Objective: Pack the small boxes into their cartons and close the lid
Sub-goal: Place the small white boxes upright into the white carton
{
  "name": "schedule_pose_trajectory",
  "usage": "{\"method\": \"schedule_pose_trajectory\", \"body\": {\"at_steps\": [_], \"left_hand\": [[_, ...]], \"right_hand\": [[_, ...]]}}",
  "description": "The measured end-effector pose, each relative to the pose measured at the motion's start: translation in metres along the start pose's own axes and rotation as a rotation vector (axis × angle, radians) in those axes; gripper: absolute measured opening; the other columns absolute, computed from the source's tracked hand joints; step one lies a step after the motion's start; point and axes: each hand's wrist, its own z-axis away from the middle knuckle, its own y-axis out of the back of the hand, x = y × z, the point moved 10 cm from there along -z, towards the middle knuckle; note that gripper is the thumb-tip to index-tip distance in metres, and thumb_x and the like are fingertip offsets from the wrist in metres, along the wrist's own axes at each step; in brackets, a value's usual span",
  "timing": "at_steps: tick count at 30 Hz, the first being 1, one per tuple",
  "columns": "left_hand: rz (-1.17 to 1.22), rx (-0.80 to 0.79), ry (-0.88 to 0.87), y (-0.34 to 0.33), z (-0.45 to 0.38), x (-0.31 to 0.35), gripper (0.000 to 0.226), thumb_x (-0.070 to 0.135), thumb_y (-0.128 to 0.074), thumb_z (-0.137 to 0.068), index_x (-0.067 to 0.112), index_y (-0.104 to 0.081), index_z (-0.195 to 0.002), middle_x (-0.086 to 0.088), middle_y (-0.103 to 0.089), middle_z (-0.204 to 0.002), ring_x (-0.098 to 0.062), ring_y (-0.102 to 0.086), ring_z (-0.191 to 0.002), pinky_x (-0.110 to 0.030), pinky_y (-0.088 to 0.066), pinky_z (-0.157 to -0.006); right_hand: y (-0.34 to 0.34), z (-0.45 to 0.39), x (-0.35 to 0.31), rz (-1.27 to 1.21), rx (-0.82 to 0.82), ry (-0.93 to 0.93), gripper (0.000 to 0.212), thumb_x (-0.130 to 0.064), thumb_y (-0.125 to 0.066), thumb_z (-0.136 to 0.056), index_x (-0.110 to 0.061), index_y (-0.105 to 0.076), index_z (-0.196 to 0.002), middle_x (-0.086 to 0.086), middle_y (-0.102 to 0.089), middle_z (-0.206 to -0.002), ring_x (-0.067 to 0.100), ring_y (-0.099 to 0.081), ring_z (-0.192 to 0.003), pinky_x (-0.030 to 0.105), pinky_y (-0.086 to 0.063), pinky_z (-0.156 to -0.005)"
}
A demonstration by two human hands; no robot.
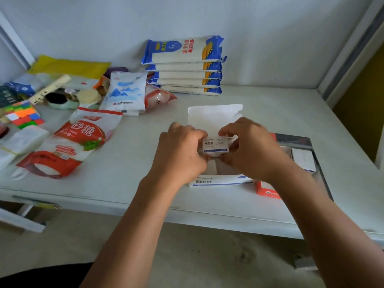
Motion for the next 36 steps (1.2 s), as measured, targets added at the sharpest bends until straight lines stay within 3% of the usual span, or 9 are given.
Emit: {"method": "schedule_pose_trajectory", "body": {"at_steps": [4, 9, 14, 20, 24, 27, 31, 36], "left_hand": [[0.101, 0.02, 0.147, 0.001, 0.001, -0.024, 0.061, 0.005, -0.067, -0.071, 0.022, -0.06, -0.129, -0.004, -0.058, -0.119, -0.026, -0.055, -0.111, -0.034, -0.047, -0.092], [0.155, -0.008, 0.203, -0.001, 0.004, -0.03, 0.058, 0.006, -0.068, -0.073, 0.023, -0.061, -0.128, -0.001, -0.063, -0.118, -0.024, -0.063, -0.1, -0.031, -0.052, -0.081], [0.18, -0.024, 0.222, -0.001, 0.004, -0.028, 0.058, 0.004, -0.064, -0.071, 0.022, -0.063, -0.126, -0.001, -0.065, -0.122, -0.024, -0.064, -0.102, -0.035, -0.055, -0.083], [0.197, -0.024, 0.231, -0.004, 0.007, -0.03, 0.048, 0.007, -0.066, -0.074, 0.026, -0.067, -0.118, 0.0, -0.063, -0.119, -0.022, -0.064, -0.095, -0.029, -0.054, -0.076], [0.198, -0.044, 0.272, -0.006, 0.007, -0.033, 0.04, 0.007, -0.067, -0.074, 0.027, -0.07, -0.109, -0.001, -0.065, -0.107, -0.021, -0.064, -0.084, -0.023, -0.047, -0.064], [0.172, -0.079, 0.315, -0.008, 0.006, -0.036, 0.031, 0.01, -0.069, -0.074, 0.03, -0.073, -0.098, -0.004, -0.067, -0.099, -0.021, -0.063, -0.076, -0.022, -0.044, -0.058], [0.136, -0.136, 0.314, -0.01, 0.006, -0.031, 0.026, 0.009, -0.064, -0.078, 0.024, -0.078, -0.094, -0.003, -0.071, -0.097, -0.023, -0.065, -0.076, -0.022, -0.045, -0.064], [0.116, -0.147, 0.364, -0.008, 0.002, -0.028, 0.019, 0.012, -0.066, -0.08, 0.021, -0.079, -0.09, 0.0, -0.069, -0.084, -0.021, -0.065, -0.077, -0.023, -0.044, -0.062]], "right_hand": [[-0.013, -0.004, 0.002, 0.108, -0.053, -0.013, 0.046, -0.01, -0.071, -0.074, -0.019, -0.065, -0.119, 0.005, -0.068, -0.101, 0.02, -0.055, -0.084, 0.032, -0.052, -0.074], [-0.032, -0.005, 0.006, 0.041, -0.143, -0.063, 0.042, -0.01, -0.068, -0.071, -0.019, -0.065, -0.112, 0.006, -0.07, -0.096, 0.027, -0.063, -0.086, 0.036, -0.055, -0.078], [-0.038, -0.009, -0.002, -0.152, -0.16, -0.058, 0.032, -0.002, -0.063, -0.074, -0.013, -0.065, -0.105, 0.005, -0.074, -0.094, 0.025, -0.068, -0.087, 0.04, -0.057, -0.079], [-0.031, -0.004, -0.003, -0.093, -0.156, -0.025, 0.03, -0.003, -0.062, -0.08, -0.014, -0.069, -0.106, 0.004, -0.072, -0.097, 0.024, -0.065, -0.089, 0.037, -0.056, -0.081], [-0.031, -0.004, -0.004, -0.009, -0.141, -0.043, 0.017, -0.005, -0.062, -0.076, -0.02, -0.068, -0.082, 0.004, -0.068, -0.084, 0.027, -0.062, -0.079, 0.034, -0.055, -0.069], [-0.033, -0.006, 0.001, 0.043, -0.161, -0.105, 0.025, -0.006, -0.064, -0.072, -0.024, -0.055, -0.058, -0.001, -0.057, -0.069, 0.024, -0.058, -0.067, 0.026, -0.047, -0.055], [-0.038, -0.004, 0.003, 0.101, -0.215, -0.095, 0.008, -0.016, -0.066, -0.074, -0.017, -0.074, -0.074, 0.005, -0.066, -0.072, 0.026, -0.062, -0.064, 0.032, -0.056, -0.058], [-0.038, -0.002, -0.002, 0.031, -0.271, -0.131, 0.018, -0.014, -0.057, -0.08, -0.01, -0.072, -0.089, 0.011, -0.07, -0.087, 0.03, -0.064, -0.078, 0.038, -0.057, -0.069]]}}
